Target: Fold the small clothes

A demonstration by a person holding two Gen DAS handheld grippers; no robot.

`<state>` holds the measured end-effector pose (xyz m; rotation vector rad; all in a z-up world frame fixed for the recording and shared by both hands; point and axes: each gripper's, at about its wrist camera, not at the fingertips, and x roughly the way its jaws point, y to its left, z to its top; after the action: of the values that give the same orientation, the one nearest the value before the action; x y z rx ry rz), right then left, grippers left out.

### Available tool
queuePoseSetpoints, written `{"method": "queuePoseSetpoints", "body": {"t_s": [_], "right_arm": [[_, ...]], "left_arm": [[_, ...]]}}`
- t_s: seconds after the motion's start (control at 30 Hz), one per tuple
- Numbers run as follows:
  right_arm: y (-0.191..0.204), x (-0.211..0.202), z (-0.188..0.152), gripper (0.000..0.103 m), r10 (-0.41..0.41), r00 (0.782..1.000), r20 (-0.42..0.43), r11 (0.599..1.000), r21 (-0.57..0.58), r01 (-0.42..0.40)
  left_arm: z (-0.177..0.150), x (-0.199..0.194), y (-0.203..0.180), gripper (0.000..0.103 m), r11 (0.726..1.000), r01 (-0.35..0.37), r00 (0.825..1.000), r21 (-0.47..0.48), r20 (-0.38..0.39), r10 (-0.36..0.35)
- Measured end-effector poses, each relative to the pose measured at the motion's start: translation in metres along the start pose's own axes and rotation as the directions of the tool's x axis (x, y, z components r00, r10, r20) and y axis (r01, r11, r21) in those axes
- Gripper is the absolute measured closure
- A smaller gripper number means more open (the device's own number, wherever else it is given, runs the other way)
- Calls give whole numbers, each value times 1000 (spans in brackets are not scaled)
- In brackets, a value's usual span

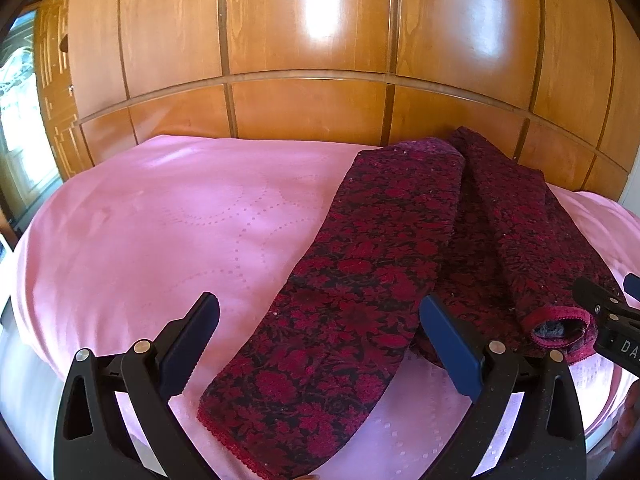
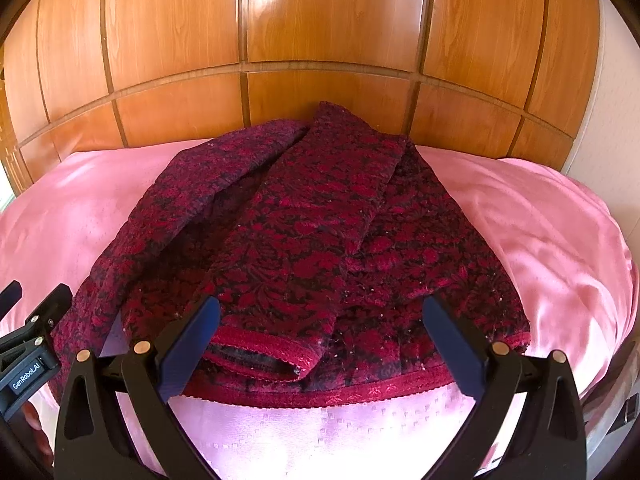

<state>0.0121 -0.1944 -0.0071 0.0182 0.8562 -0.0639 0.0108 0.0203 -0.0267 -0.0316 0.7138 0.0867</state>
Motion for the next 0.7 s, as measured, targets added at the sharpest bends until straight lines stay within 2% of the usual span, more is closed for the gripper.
{"method": "queuePoseSetpoints", "body": {"t_s": [0.43, 0.7], "right_arm": [[-10, 3, 0, 2, 4, 1000, -15, 1000, 25, -4], [-21, 8, 1, 2, 36, 999, -35, 998, 61, -33]], "left_arm": [[-2, 4, 5, 4, 1000, -6, 1000, -1, -14, 6], [-8, 23, 3, 4, 997, 13, 997, 72, -80, -7]]}}
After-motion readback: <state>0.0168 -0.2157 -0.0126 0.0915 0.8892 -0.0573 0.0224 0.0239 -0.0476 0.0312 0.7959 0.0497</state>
